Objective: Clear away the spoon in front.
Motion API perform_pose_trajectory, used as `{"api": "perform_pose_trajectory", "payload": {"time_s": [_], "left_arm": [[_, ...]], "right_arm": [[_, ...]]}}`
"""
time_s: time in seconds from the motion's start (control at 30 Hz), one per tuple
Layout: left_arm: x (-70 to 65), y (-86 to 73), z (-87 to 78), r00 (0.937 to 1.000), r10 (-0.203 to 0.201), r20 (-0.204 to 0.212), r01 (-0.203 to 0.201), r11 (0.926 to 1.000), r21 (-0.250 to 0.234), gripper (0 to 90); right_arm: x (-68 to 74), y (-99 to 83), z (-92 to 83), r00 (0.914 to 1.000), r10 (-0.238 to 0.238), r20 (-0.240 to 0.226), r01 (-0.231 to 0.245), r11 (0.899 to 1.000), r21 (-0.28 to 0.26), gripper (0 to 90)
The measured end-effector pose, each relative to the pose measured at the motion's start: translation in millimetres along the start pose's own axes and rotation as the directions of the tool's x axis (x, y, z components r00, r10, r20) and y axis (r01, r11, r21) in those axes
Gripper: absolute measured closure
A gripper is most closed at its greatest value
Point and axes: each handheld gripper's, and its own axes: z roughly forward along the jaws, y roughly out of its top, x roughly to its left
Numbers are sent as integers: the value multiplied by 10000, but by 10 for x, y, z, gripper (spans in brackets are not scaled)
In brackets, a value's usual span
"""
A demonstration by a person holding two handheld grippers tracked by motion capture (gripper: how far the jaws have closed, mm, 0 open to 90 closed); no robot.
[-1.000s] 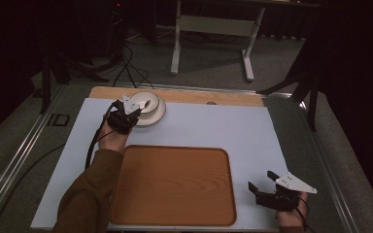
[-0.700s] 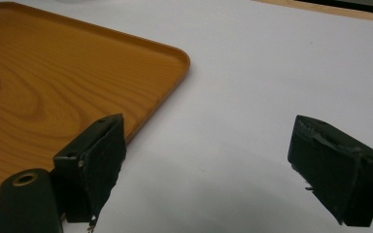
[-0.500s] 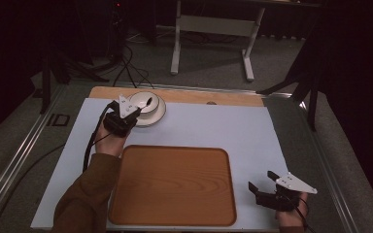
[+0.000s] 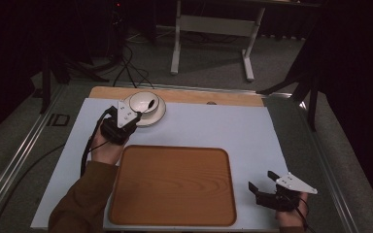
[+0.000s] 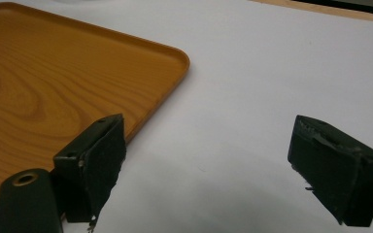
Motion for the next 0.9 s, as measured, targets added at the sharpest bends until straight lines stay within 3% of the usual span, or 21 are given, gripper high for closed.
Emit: {"api": "perform_pose_trajectory", "payload": {"time_s": [0.9], "left_arm": [[-149, -270, -240, 9998, 197, 88, -197, 9998, 16, 887]], "right_arm": [[5, 1, 2, 10000, -20, -4, 20, 10000, -5, 136]]}}
